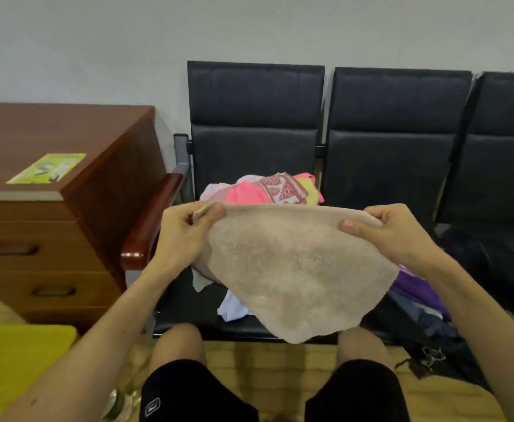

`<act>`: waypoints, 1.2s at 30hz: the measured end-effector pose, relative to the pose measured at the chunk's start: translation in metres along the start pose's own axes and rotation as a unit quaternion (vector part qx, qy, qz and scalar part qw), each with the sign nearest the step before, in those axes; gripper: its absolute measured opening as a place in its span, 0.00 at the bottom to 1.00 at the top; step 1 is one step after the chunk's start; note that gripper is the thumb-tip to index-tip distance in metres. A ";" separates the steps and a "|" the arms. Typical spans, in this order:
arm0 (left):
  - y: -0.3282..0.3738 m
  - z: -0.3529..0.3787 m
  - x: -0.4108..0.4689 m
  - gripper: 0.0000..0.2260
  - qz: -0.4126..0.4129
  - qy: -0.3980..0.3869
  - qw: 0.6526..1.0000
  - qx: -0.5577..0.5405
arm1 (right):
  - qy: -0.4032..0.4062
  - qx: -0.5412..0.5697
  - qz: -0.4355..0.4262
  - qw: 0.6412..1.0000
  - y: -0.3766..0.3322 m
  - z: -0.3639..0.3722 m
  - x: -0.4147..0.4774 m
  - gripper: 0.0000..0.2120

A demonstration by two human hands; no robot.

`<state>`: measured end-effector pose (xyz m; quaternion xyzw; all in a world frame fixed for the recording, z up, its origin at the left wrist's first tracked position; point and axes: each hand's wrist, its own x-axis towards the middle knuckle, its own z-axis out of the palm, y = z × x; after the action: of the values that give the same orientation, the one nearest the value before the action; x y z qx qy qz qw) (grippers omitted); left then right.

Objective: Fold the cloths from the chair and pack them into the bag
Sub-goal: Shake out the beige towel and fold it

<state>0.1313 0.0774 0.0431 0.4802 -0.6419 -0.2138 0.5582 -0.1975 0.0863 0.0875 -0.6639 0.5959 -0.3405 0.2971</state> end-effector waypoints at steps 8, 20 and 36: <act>-0.034 0.004 -0.069 0.14 -0.147 0.047 0.983 -0.095 | 0.054 0.303 0.099 0.946 0.042 0.066 -0.033 0.05; -0.037 0.015 -0.094 0.06 -0.262 0.114 0.955 -0.078 | 0.061 0.301 0.114 0.945 0.061 0.096 -0.046 0.07; 0.009 0.089 -0.105 0.20 -0.276 0.015 0.946 -0.171 | 0.113 0.267 0.095 0.952 0.042 0.142 -0.058 0.04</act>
<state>0.0372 0.1483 -0.0286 0.5388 -0.4296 -0.4589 0.5608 -0.1111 0.1379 -0.0354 -0.4580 0.5730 -0.5300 0.4256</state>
